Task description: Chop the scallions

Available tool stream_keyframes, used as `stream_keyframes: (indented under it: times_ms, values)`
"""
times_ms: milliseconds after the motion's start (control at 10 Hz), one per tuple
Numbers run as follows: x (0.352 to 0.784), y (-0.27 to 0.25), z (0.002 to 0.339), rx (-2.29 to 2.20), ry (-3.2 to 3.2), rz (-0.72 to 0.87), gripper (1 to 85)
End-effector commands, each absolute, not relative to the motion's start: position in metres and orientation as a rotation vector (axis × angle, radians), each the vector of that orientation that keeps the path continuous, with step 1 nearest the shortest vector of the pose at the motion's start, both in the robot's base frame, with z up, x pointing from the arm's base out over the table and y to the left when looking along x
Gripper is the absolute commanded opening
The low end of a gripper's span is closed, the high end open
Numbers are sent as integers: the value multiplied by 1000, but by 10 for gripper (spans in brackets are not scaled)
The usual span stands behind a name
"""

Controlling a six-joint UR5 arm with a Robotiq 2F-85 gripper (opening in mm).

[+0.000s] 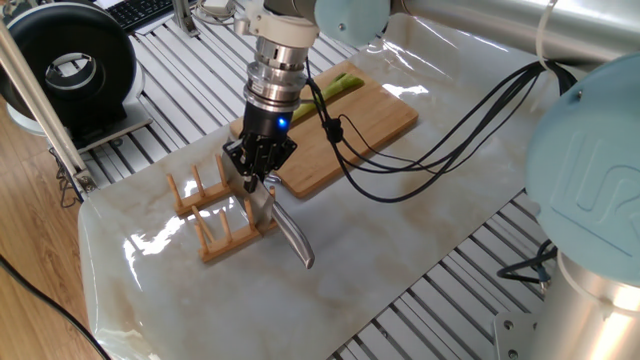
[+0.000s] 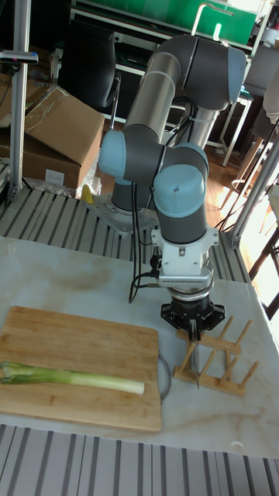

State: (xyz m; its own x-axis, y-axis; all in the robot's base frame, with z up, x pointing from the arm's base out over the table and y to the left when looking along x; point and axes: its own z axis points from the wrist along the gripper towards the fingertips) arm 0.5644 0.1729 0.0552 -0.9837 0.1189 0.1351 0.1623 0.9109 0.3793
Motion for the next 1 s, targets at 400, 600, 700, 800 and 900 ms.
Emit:
stream_keyframes:
  times_ms: [400, 600, 700, 800, 900]
  values:
    - [565, 179, 56, -259, -2969, -614, 197]
    - [561, 177, 58, -237, -2962, -629, 190]
    - [559, 177, 59, -234, -2960, -633, 190]
    - [558, 176, 60, -233, -2958, -627, 187]
    - [557, 176, 59, -233, -2958, -627, 187]
